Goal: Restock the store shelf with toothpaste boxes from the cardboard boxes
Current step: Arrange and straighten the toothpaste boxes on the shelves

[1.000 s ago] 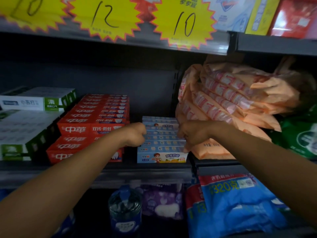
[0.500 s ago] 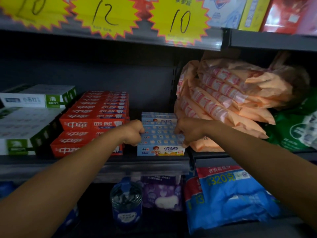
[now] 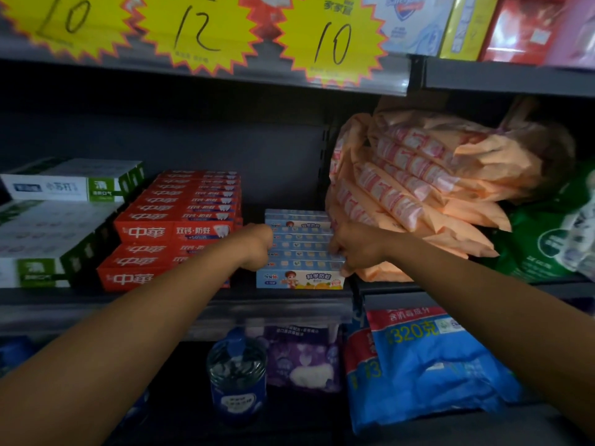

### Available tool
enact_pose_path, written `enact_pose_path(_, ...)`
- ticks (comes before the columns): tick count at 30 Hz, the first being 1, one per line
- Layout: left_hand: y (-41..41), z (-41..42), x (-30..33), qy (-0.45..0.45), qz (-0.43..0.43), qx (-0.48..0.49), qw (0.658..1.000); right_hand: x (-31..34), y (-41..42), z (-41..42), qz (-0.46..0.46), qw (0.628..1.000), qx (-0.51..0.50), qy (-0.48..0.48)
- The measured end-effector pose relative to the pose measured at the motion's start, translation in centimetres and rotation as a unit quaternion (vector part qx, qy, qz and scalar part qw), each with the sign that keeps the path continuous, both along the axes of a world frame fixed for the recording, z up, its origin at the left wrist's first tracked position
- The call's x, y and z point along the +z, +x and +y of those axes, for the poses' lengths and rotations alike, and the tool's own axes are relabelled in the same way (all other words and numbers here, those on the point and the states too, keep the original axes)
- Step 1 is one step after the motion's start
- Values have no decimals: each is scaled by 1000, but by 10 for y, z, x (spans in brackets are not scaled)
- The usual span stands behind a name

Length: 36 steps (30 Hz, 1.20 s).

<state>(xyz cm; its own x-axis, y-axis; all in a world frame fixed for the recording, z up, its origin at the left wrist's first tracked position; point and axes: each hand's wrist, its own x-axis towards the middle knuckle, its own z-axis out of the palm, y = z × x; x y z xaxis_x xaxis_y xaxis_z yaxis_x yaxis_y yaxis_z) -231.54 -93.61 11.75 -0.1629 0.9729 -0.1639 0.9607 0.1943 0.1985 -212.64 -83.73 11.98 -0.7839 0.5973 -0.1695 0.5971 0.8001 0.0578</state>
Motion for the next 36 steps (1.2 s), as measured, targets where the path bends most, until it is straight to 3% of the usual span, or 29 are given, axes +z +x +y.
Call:
enact_pose_path(16, 6, 3, 3, -22, 71, -27, 997, -3, 1, -2, 3, 1000, 3, 12)
enact_pose_path(30, -11, 3, -1, -16, 31, -49, 998, -4, 2, -6, 10, 999, -17, 26)
enact_pose_path(36, -11, 15, 20, 60, 58, -34, 996, 27, -8, 5, 50, 998, -18, 46)
